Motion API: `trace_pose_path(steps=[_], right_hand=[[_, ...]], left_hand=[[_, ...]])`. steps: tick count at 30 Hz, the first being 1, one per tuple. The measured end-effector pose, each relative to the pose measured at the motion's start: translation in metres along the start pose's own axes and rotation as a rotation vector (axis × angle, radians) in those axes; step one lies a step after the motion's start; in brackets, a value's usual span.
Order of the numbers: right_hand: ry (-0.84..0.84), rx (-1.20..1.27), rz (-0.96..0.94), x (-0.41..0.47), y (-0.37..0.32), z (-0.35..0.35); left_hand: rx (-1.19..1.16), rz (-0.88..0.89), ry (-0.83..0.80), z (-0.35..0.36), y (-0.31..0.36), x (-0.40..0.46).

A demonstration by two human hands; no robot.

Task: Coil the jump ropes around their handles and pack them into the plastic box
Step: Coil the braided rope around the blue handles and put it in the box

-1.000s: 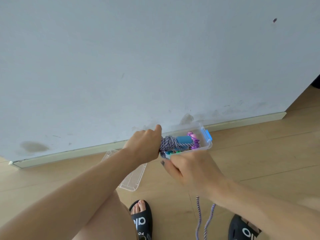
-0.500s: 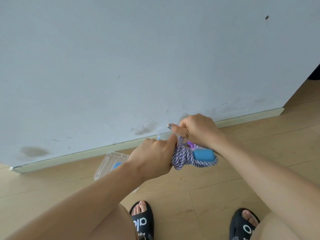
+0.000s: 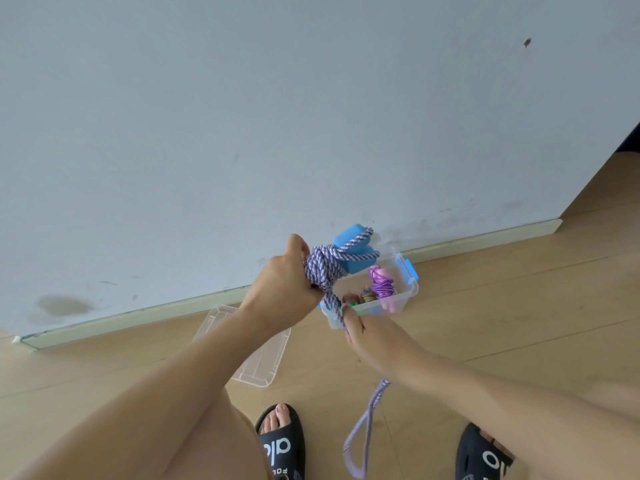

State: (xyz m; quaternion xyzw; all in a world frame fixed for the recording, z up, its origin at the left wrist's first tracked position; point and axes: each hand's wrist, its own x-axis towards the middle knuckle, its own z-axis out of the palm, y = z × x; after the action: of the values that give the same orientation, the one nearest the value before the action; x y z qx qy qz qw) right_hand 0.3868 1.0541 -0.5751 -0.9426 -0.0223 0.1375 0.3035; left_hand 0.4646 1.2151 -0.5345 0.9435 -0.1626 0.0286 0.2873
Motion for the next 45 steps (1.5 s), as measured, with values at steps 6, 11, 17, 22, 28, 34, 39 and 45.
trace_pose_path(steps=[6, 11, 17, 22, 28, 34, 39, 45], right_hand=[[0.333, -0.406, -0.312, -0.014, -0.021, -0.039], [0.504, -0.449, -0.412, 0.001, -0.026, -0.078], [0.427, -0.415, -0.226, 0.044, -0.002, -0.093], [0.127, 0.198, 0.033, 0.030, 0.005, -0.069], [0.151, 0.057, -0.090, 0.022, 0.014, -0.025], [0.300, -0.588, -0.302, -0.008, 0.008, -0.022], [0.488, -0.463, -0.454, -0.013, -0.008, -0.047], [0.552, -0.499, -0.434, 0.024, -0.011, -0.100]], left_hand=[[0.366, -0.022, -0.168, 0.006, -0.013, -0.001], [0.623, 0.189, -0.277, 0.015, 0.003, -0.011], [0.464, 0.441, -0.281, 0.012, 0.030, -0.035], [0.060, 0.355, -0.199, -0.002, 0.032, -0.032], [-0.200, -0.007, -0.076, -0.004, 0.022, -0.012], [-0.160, -0.231, -0.130, 0.007, 0.002, 0.005], [0.196, -0.110, -0.245, 0.007, -0.014, 0.001], [0.487, 0.267, -0.360, 0.013, 0.015, -0.017]])
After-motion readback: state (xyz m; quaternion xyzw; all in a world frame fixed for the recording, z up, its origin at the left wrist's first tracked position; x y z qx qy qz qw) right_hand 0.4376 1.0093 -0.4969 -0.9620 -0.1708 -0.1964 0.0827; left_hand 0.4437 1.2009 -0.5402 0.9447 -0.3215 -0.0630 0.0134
